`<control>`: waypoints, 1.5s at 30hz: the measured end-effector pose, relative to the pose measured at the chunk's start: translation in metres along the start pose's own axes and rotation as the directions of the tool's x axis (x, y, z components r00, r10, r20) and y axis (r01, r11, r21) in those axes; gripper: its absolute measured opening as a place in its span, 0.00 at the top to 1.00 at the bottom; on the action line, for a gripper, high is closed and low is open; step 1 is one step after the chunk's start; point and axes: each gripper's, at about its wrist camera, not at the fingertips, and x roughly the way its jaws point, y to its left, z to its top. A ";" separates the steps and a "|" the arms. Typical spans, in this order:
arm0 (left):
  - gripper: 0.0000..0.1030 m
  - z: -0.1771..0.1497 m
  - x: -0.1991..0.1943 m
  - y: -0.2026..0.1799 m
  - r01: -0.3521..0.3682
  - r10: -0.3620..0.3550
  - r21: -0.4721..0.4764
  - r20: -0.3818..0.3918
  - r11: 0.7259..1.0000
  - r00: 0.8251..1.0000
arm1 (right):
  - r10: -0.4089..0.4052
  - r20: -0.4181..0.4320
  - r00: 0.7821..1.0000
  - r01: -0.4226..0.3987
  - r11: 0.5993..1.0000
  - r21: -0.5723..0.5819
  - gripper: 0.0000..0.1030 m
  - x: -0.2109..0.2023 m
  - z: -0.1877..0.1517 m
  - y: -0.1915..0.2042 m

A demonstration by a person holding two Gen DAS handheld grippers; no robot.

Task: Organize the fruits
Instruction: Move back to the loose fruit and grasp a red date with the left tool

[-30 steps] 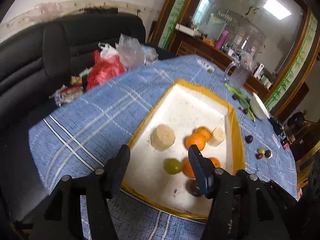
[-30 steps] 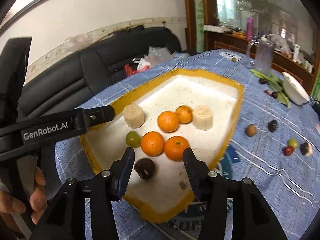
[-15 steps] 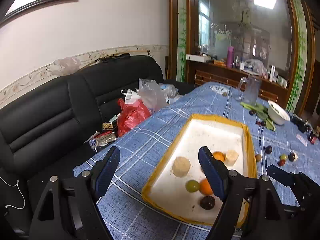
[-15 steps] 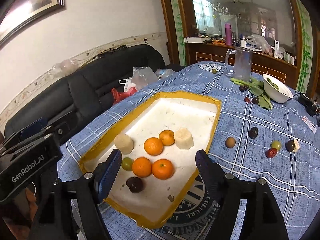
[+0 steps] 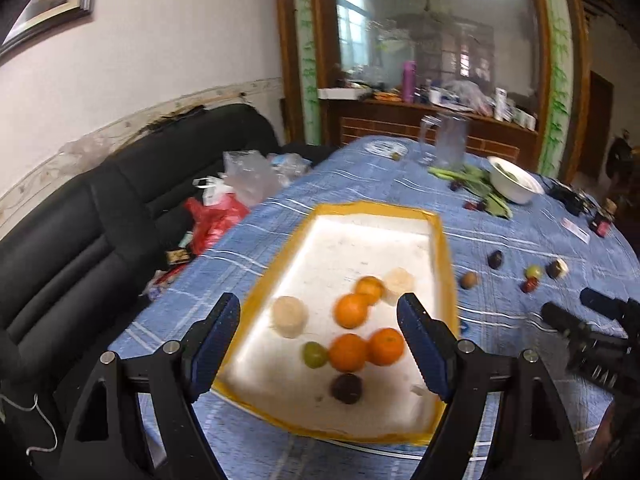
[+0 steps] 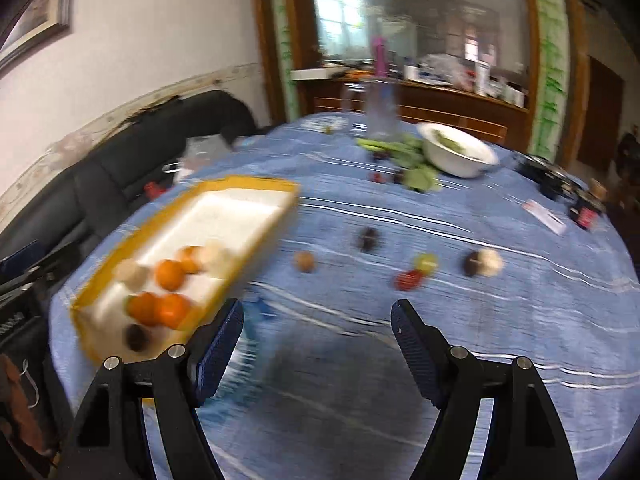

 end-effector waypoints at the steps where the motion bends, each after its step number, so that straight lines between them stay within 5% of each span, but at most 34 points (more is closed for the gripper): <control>1: 0.22 0.001 0.001 -0.004 0.015 -0.015 0.007 -0.008 1.000 1.000 | -0.020 -0.003 1.000 0.020 1.000 0.014 0.22 -0.001 -0.002 -0.014; 7: 0.22 0.010 0.018 -0.030 0.110 -0.110 0.006 -0.069 0.994 0.992 | -0.157 -0.039 0.987 0.161 0.978 0.131 0.22 -0.008 -0.005 -0.101; 12: 0.22 0.017 0.033 -0.079 0.261 -0.255 0.039 -0.125 0.964 0.959 | -0.168 -0.061 0.984 0.178 0.952 0.249 0.22 -0.005 0.004 -0.154; 19: 0.22 0.013 0.064 -0.142 0.388 -0.365 0.066 -0.229 0.919 0.903 | -0.094 -0.096 0.991 0.118 0.950 0.288 0.22 0.038 0.024 -0.168; 22: 0.24 0.011 0.081 -0.160 0.432 -0.403 0.063 -0.264 0.899 0.876 | -0.101 -0.110 0.989 0.127 0.954 0.270 0.34 0.062 0.032 -0.172; 25: 0.40 0.008 0.101 -0.175 0.445 -0.408 0.059 -0.307 0.893 0.860 | -0.113 -0.120 0.986 0.140 0.959 0.248 0.38 0.078 0.034 -0.174; 37: 0.51 0.009 0.148 -0.219 0.501 -0.450 0.067 -0.352 0.863 0.821 | -0.015 -0.109 0.994 0.037 0.977 0.208 0.39 0.099 0.032 -0.178; 41: 0.67 0.007 0.151 -0.226 0.515 -0.459 0.103 -0.331 0.851 0.824 | 0.092 -0.131 0.987 -0.065 0.978 0.199 0.40 0.107 0.032 -0.170; 45: 0.77 0.006 0.153 -0.220 0.550 -0.499 0.086 -0.323 0.831 0.804 | 0.195 -0.121 0.973 -0.169 0.965 0.201 0.40 0.103 0.033 -0.168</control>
